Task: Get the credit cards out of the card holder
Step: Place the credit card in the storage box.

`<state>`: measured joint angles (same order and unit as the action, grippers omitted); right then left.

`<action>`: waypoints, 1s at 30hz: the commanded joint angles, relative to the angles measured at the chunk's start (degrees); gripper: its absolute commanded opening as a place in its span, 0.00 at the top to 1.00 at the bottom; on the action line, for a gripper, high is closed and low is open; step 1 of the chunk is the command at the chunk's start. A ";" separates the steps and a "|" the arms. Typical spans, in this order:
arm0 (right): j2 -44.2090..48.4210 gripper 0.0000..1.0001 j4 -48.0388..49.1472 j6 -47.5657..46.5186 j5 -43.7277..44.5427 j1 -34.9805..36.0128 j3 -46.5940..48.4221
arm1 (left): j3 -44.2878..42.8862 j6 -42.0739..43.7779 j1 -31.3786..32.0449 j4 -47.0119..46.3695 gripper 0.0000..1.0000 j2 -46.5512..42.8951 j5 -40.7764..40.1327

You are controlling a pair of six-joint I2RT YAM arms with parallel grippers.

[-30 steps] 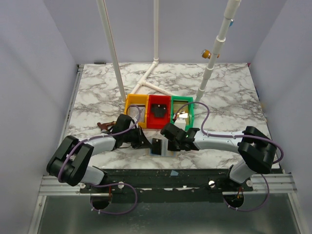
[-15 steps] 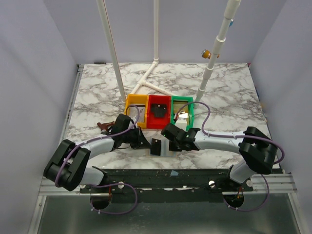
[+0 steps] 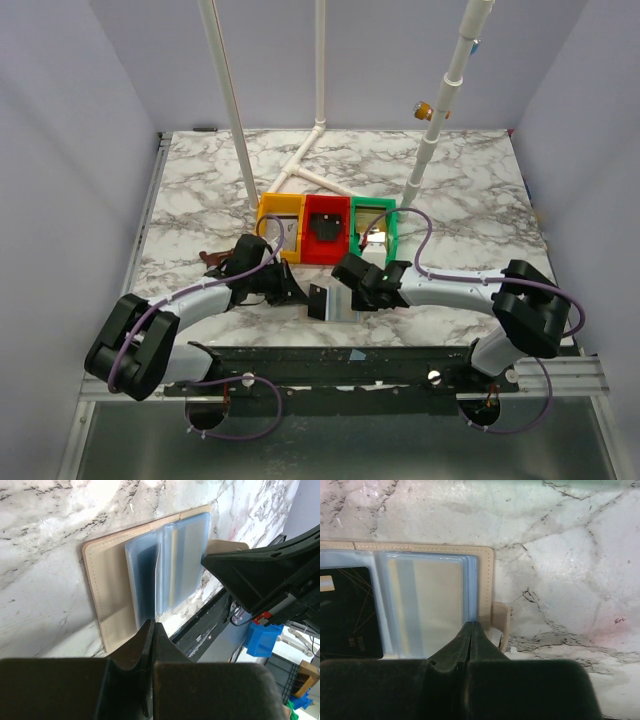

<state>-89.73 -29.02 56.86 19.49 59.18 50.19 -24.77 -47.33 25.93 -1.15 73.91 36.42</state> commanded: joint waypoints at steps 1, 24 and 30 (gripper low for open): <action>0.52 0.99 -3.80 -0.96 2.88 -0.18 1.65 | -1.46 1.31 -0.27 1.06 1.00 -1.90 -1.08; 6.64 0.09 -6.38 -1.67 5.60 -0.20 4.69 | -3.10 1.89 -0.27 4.52 1.00 -5.63 -0.73; 8.79 0.00 -7.40 -0.71 7.15 -0.20 4.67 | -4.67 2.63 -0.27 6.77 1.00 -7.08 -1.00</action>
<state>-83.35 -34.35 55.16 23.35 59.18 54.17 -27.00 -46.22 25.93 3.36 68.79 36.42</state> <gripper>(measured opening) 0.998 0.009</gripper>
